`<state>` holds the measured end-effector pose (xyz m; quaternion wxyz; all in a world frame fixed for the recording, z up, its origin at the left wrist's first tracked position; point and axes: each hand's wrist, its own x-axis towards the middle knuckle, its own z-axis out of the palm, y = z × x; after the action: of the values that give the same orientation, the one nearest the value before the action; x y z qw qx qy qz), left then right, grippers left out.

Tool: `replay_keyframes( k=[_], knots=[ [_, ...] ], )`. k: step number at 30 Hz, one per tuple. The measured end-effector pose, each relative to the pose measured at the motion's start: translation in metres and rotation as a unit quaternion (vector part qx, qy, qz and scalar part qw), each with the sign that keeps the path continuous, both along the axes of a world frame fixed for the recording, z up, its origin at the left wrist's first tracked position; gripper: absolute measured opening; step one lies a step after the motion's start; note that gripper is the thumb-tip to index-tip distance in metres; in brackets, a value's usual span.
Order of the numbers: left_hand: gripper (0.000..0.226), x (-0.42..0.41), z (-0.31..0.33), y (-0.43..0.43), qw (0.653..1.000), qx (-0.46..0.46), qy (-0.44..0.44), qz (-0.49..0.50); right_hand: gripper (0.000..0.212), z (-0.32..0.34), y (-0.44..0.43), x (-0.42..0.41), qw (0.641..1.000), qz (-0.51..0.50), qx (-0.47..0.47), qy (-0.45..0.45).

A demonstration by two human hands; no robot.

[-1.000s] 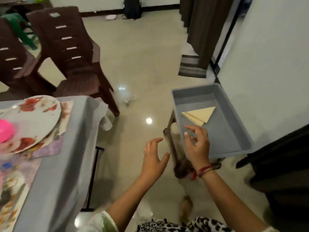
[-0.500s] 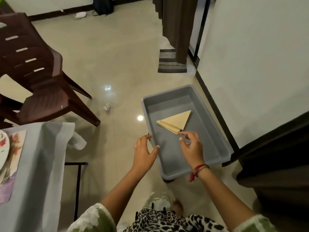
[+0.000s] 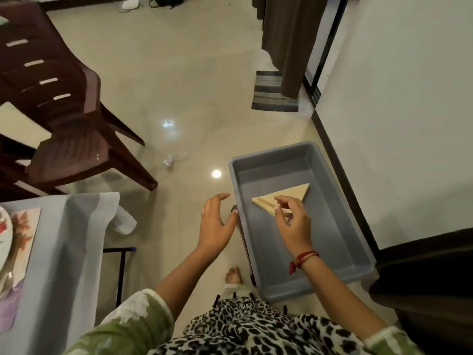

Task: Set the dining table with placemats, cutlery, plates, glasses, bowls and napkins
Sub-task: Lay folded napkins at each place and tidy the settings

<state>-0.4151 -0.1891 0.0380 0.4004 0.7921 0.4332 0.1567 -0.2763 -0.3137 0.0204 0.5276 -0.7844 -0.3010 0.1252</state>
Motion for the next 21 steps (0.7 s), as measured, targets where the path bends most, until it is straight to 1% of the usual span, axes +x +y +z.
replay_keyframes(
  k=[3, 6, 9, 13, 15, 18, 19, 21],
  knots=[
    [0.039, -0.014, 0.000, -0.004, 1.000, 0.025, -0.001, -0.002, 0.018, -0.002, -0.003, -0.004, 0.999, 0.027, 0.012, -0.024],
    [0.038, -0.026, -0.008, -0.013, 0.999, 0.030, 0.016, 0.003, 0.017, -0.014, -0.008, 0.012, 0.995, 0.061, -0.018, -0.071],
    [0.038, -0.027, -0.028, -0.017, 0.998, 0.039, 0.054, 0.002, 0.017, -0.040, -0.006, 0.041, 0.989, 0.077, -0.083, -0.095],
    [0.040, -0.015, -0.053, -0.018, 0.997, 0.031, 0.076, 0.010, 0.020, -0.082, 0.007, 0.073, 0.972, 0.115, -0.170, -0.116],
    [0.041, -0.007, -0.061, -0.016, 0.997, 0.028, 0.077, 0.018, 0.029, -0.103, 0.020, 0.086, 0.947, 0.159, -0.244, -0.138],
    [0.040, 0.002, -0.070, -0.014, 0.996, 0.024, 0.082, 0.022, 0.047, -0.126, 0.045, 0.102, 0.873, 0.237, -0.381, -0.192],
    [0.040, 0.004, -0.073, -0.013, 0.996, 0.022, 0.082, 0.023, 0.049, -0.133, 0.054, 0.108, 0.855, 0.249, -0.400, -0.216],
    [0.039, 0.007, -0.079, -0.011, 0.996, 0.019, 0.083, 0.025, 0.047, -0.145, 0.069, 0.119, 0.830, 0.258, -0.423, -0.257]
  ],
)
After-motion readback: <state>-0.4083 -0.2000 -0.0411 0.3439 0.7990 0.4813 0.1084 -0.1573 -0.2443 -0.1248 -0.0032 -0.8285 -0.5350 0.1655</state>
